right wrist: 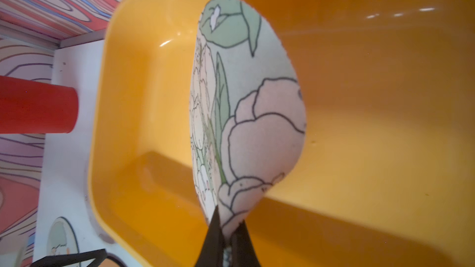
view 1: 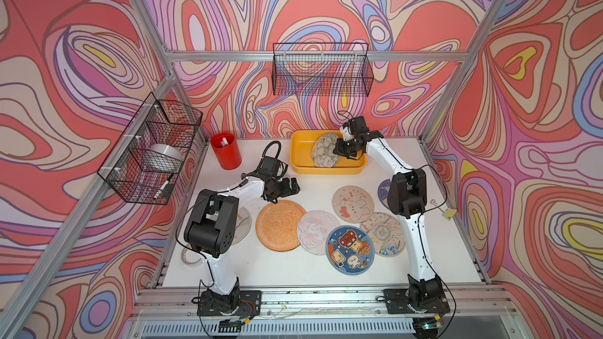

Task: Put the coasters into the storage box
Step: Place the coaster in the storage box, then move the coaster to the center of the board.

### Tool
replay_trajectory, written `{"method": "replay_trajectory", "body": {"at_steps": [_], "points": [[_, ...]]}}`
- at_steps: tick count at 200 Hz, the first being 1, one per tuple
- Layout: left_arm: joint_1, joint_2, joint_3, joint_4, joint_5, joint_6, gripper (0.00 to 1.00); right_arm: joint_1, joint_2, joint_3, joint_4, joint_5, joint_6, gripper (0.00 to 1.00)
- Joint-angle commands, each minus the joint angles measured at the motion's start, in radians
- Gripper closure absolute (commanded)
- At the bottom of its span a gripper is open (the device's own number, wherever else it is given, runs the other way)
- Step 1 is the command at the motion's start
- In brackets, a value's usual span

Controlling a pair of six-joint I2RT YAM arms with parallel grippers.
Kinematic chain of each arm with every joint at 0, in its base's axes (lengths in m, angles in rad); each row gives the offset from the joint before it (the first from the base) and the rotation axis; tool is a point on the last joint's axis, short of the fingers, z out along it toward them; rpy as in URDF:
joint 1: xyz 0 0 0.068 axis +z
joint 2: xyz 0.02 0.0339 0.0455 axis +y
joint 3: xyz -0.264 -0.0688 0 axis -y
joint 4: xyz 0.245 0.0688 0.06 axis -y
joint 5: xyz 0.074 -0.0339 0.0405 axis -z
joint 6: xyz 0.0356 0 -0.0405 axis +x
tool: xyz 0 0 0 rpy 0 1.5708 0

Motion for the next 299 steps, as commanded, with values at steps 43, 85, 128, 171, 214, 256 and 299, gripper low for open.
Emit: {"method": "replay_trajectory", "body": {"at_steps": [43,85,128,171,214,256,299], "points": [[0.006,-0.003,0.037,-0.012,0.0,0.003,0.0,-0.009,0.031,0.051,-0.136,0.15,-0.047,0.65],[0.004,0.008,0.043,-0.011,0.014,-0.006,0.0,-0.009,-0.048,-0.026,-0.126,0.164,-0.062,0.42],[-0.003,0.002,0.044,-0.016,0.019,-0.009,0.0,-0.009,-0.155,-0.126,-0.114,0.161,-0.062,0.34],[-0.041,0.006,0.077,-0.032,0.018,-0.027,0.0,-0.022,-0.317,-0.318,-0.108,0.141,-0.052,0.32],[-0.107,0.028,0.123,-0.032,0.006,-0.061,0.0,-0.052,-0.478,-0.553,-0.103,0.093,-0.026,0.29],[-0.169,0.054,0.158,-0.035,-0.007,-0.086,0.0,-0.089,-0.573,-0.748,-0.115,0.071,0.021,0.19],[-0.216,0.105,0.218,-0.063,-0.022,-0.083,0.0,-0.134,-0.595,-0.889,-0.069,0.031,0.054,0.16]]}}
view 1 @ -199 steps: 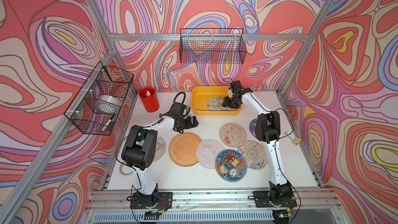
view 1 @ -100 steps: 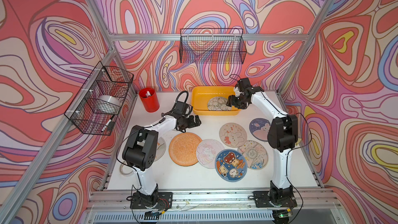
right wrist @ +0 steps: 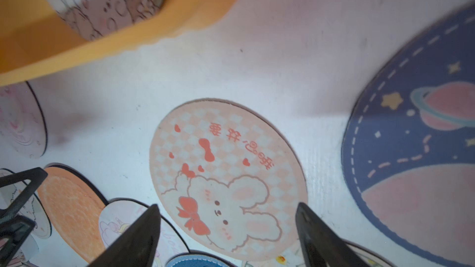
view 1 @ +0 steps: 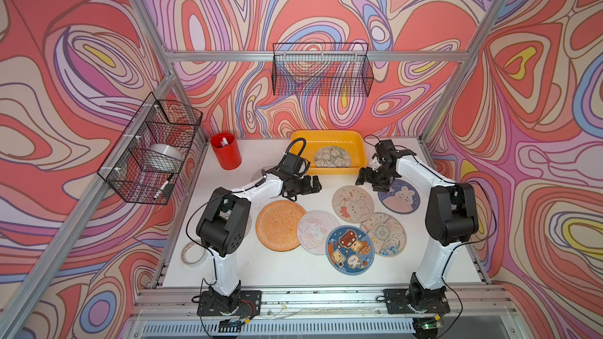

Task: Put the coasters into the storage box
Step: Move the coaster to the center of the board.

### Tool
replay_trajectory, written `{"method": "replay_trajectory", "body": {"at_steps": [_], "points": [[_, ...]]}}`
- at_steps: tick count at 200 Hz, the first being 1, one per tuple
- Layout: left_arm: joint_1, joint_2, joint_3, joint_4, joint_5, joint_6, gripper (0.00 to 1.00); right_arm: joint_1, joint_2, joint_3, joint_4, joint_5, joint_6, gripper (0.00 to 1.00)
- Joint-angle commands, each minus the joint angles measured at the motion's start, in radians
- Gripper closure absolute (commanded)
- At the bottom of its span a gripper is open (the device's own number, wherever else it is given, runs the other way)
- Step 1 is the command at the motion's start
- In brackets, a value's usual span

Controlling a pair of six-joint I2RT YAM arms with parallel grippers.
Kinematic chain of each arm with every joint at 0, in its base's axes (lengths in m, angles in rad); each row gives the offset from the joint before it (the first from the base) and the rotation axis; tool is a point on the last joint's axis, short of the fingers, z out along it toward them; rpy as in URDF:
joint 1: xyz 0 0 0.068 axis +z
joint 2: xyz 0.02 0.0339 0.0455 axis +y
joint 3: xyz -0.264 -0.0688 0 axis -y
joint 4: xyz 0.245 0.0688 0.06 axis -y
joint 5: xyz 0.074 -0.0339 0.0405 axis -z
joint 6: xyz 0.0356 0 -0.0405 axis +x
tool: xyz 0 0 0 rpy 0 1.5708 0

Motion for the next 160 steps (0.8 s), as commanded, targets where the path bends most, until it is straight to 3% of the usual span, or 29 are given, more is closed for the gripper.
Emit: {"method": "replay_trajectory", "body": {"at_steps": [1,93,160], "points": [[-0.023,0.039,0.054,-0.037,-0.023,-0.009,0.0,-0.023,-0.026,-0.05,0.036,-0.039,0.028,0.16],[-0.05,0.083,0.101,-0.058,-0.035,-0.005,0.0,-0.051,0.039,-0.123,0.042,-0.063,0.027,0.16],[-0.054,0.109,0.121,-0.065,-0.022,0.001,0.0,-0.05,0.008,-0.2,0.027,-0.064,0.043,0.15]]}}
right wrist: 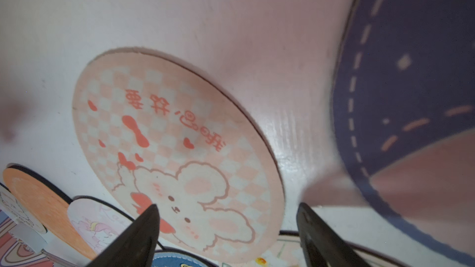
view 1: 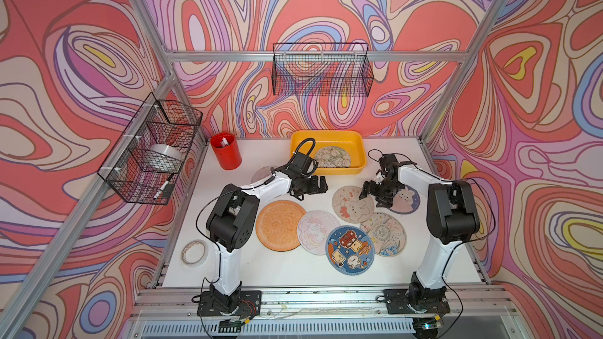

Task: Put the coasters into the storage box
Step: Move the coaster to the center of the board.

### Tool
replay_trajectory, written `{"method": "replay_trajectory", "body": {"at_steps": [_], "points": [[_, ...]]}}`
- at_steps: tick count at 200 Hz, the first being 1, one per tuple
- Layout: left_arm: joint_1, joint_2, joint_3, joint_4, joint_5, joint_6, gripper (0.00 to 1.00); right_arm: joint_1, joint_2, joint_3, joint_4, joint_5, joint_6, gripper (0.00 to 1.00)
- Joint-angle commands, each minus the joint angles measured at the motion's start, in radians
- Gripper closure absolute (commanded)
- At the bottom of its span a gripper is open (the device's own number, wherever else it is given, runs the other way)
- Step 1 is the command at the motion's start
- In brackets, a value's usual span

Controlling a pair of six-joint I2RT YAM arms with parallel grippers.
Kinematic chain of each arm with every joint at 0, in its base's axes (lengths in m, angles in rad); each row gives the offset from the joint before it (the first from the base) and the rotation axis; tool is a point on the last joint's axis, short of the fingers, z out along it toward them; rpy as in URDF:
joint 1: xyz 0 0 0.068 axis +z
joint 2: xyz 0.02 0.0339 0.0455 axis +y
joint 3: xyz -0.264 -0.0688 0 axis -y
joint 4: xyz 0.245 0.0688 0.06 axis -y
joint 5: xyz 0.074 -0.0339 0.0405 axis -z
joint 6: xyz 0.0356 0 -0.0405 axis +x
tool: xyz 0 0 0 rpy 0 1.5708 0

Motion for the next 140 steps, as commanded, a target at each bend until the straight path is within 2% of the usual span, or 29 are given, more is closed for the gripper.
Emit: {"method": "replay_trajectory", "body": {"at_steps": [1,61,140], "points": [[-0.009,0.028,0.028,-0.037,0.0,0.0,0.0,-0.003,-0.008,-0.034,-0.009,-0.01,0.017,0.15],[-0.013,0.051,0.057,-0.051,0.014,0.009,0.0,-0.001,-0.014,-0.073,0.101,-0.116,0.061,0.12],[-0.017,0.062,0.06,-0.062,0.014,0.005,0.0,0.045,0.093,0.067,0.111,-0.165,0.036,0.07]]}}
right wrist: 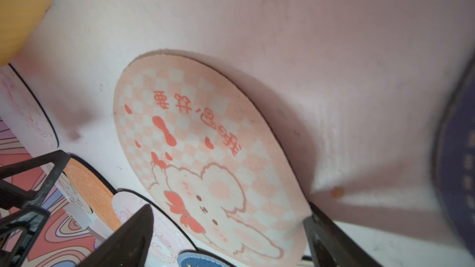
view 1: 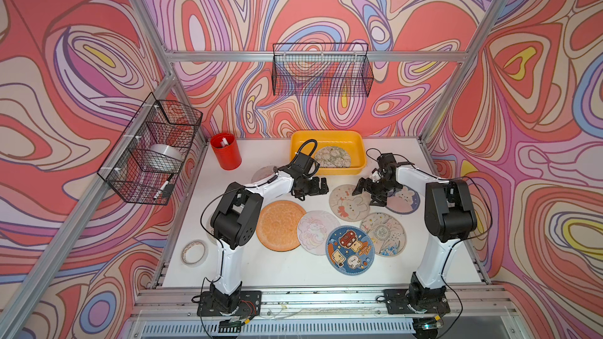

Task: Put the coasters into the storage box
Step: Move the coaster to the center of the board.

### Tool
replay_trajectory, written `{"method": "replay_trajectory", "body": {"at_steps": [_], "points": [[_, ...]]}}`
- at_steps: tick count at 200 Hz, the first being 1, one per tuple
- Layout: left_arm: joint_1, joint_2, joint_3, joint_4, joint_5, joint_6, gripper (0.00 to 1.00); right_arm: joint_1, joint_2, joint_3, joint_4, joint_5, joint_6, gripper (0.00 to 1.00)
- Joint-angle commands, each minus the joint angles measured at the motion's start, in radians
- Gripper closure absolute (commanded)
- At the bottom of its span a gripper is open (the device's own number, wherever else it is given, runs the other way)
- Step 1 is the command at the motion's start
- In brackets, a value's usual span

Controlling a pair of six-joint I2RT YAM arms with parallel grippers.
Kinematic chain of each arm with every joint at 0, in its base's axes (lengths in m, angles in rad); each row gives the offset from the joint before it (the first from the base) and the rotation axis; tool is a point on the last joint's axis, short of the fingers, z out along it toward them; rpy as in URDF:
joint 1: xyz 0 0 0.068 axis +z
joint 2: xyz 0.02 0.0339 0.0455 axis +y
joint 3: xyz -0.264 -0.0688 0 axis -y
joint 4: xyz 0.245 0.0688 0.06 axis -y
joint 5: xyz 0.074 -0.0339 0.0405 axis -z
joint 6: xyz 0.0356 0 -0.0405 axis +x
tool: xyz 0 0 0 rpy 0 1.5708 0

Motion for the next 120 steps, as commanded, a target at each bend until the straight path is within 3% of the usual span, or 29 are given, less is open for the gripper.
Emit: {"method": "replay_trajectory", "body": {"at_steps": [1,60,91,120], "points": [[-0.012,0.022,0.028,-0.03,0.006,0.005,0.0,0.026,0.055,0.038,0.024,-0.023,-0.012,0.07],[-0.027,0.048,0.051,-0.03,0.008,-0.008,0.0,0.09,0.122,0.148,-0.014,-0.033,-0.059,0.06],[-0.038,0.068,0.071,-0.036,0.007,-0.015,0.0,0.088,0.109,0.209,-0.14,0.161,-0.136,0.04],[-0.047,0.085,0.086,-0.039,0.004,-0.022,0.0,0.075,0.079,0.199,-0.182,0.206,-0.156,0.04]]}}
